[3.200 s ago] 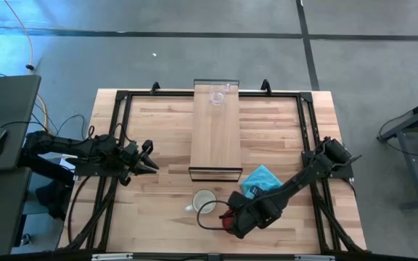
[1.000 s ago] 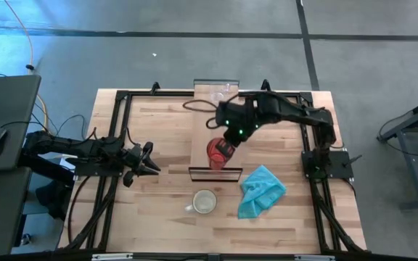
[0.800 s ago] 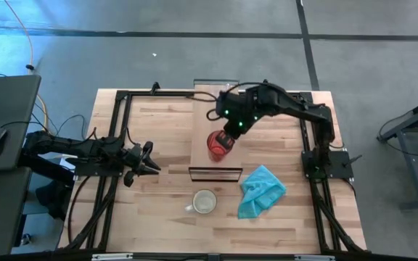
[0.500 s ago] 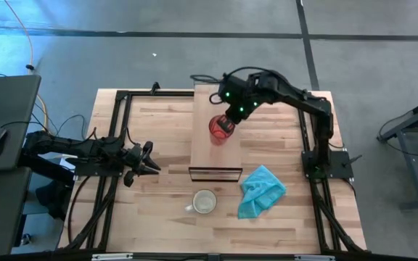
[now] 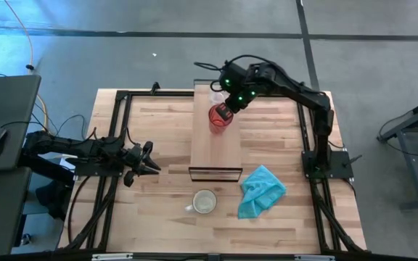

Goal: Stack small to large cups/mugs on shelf
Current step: Put the red cup on the shelf

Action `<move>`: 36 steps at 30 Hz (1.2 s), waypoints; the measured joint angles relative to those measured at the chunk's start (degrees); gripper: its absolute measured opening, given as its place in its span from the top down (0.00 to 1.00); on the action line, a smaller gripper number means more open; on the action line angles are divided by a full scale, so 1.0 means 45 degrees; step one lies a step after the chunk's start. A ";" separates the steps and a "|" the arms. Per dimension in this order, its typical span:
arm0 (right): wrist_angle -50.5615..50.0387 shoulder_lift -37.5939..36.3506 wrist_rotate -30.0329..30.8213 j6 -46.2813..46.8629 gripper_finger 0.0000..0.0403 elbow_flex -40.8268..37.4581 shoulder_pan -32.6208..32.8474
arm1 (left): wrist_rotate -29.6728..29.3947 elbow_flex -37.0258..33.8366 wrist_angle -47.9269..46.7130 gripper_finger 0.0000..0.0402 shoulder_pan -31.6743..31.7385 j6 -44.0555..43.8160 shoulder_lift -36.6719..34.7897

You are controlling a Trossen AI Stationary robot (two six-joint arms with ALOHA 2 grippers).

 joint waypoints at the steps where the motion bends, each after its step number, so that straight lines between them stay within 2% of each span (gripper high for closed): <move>1: -0.0045 0.0006 -0.0039 0.0008 1.00 -0.0095 -0.0042 | 0.0000 0.0000 -0.0001 0.83 0.0001 0.0000 0.0000; 36: 0.0247 0.0787 -0.0841 -0.0035 1.00 -0.0430 -0.0498 | 0.0000 0.0000 -0.0006 0.83 0.0001 0.0005 0.0000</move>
